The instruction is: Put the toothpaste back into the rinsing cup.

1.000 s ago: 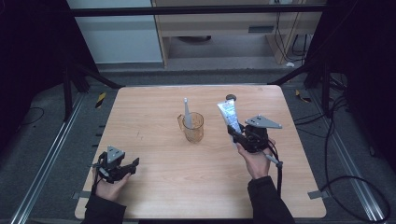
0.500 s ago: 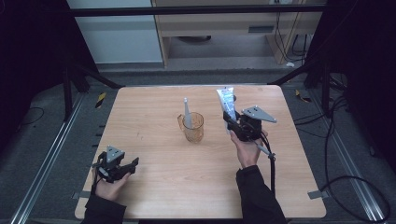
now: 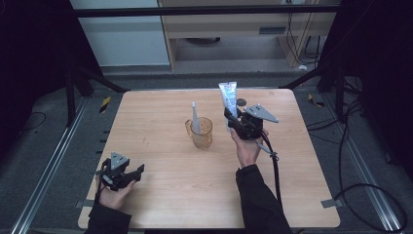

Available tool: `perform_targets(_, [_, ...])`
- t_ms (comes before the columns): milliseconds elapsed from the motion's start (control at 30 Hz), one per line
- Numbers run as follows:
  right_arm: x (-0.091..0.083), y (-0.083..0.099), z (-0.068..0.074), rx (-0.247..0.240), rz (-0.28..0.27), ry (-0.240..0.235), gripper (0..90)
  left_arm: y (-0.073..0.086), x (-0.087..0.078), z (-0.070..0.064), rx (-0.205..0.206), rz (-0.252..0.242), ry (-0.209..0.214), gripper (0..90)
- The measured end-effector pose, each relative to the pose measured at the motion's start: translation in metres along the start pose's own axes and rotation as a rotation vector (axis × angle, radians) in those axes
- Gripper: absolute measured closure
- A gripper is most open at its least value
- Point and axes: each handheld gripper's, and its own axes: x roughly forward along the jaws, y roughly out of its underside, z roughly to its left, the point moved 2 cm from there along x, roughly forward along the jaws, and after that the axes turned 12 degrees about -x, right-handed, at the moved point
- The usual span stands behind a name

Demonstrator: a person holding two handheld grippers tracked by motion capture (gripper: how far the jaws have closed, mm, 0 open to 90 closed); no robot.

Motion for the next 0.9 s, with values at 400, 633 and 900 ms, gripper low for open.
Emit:
perform_targets(400, [0.033,-0.002,0.011,0.015,-0.029,-0.008,66.3,0.000,0.000,0.000,-0.002,0.000,0.002,36.8])
perform_targets(633, [0.043,-0.003,0.017,0.020,-0.047,0.002,66.3,0.000,0.000,0.000,-0.001,0.000,0.000,36.8])
perform_targets(900, [0.054,0.000,0.027,0.028,-0.067,0.003,66.3,0.000,0.001,0.000,-0.001,0.001,0.003,36.8])
